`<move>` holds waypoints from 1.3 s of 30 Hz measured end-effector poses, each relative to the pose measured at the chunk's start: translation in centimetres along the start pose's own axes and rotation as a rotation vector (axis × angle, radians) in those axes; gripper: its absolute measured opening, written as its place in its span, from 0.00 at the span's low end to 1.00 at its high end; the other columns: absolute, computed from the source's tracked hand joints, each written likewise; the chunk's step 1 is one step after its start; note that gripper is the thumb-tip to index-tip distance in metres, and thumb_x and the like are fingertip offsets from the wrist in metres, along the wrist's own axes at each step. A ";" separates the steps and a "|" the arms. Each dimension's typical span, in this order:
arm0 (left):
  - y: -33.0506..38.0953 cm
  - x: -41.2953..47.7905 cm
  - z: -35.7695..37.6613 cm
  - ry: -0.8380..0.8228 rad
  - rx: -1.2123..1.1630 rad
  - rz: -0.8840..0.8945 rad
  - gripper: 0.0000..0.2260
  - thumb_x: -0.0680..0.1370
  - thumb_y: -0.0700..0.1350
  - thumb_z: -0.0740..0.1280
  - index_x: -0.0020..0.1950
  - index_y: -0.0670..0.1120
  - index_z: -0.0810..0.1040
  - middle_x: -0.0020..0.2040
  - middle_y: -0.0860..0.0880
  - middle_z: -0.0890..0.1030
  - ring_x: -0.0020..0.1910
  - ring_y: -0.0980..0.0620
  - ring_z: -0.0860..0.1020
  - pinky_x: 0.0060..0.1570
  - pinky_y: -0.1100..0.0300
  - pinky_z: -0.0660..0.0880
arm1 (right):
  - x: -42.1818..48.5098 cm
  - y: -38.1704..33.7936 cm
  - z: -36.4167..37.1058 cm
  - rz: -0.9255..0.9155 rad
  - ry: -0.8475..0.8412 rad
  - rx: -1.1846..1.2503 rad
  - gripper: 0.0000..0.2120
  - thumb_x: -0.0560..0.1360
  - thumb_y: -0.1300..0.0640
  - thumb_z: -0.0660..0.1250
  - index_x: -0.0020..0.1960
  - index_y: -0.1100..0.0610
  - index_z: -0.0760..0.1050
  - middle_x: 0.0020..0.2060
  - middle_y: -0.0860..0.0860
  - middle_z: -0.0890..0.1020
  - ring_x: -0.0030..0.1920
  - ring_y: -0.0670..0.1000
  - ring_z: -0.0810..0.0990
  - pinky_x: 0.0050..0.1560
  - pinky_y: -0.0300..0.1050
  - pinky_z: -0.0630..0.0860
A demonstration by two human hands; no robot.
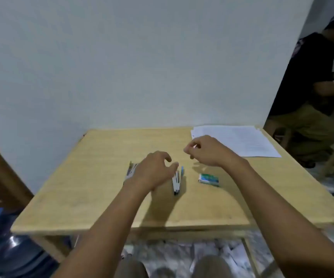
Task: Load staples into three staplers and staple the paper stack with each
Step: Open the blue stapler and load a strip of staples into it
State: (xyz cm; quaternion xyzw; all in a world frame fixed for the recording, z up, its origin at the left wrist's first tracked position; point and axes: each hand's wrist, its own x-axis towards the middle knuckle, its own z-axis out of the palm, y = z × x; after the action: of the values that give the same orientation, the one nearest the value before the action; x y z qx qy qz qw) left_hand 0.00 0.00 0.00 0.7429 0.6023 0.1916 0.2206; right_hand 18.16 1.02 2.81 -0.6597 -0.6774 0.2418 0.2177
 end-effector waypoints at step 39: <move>0.4 -6.3 2.3 0.454 -0.607 0.136 0.04 0.75 0.37 0.69 0.41 0.43 0.79 0.31 0.53 0.79 0.29 0.62 0.76 0.30 0.70 0.69 | -4.4 1.0 7.4 0.139 0.484 0.643 0.10 0.81 0.53 0.62 0.47 0.57 0.77 0.36 0.51 0.86 0.38 0.49 0.85 0.40 0.48 0.78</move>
State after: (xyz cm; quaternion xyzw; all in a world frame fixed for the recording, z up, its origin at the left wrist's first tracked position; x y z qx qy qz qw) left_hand 0.28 -6.48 -1.82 0.6209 0.5011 0.5347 0.2783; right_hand 14.56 -3.64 -3.48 -0.6399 -0.4503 0.2932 0.5493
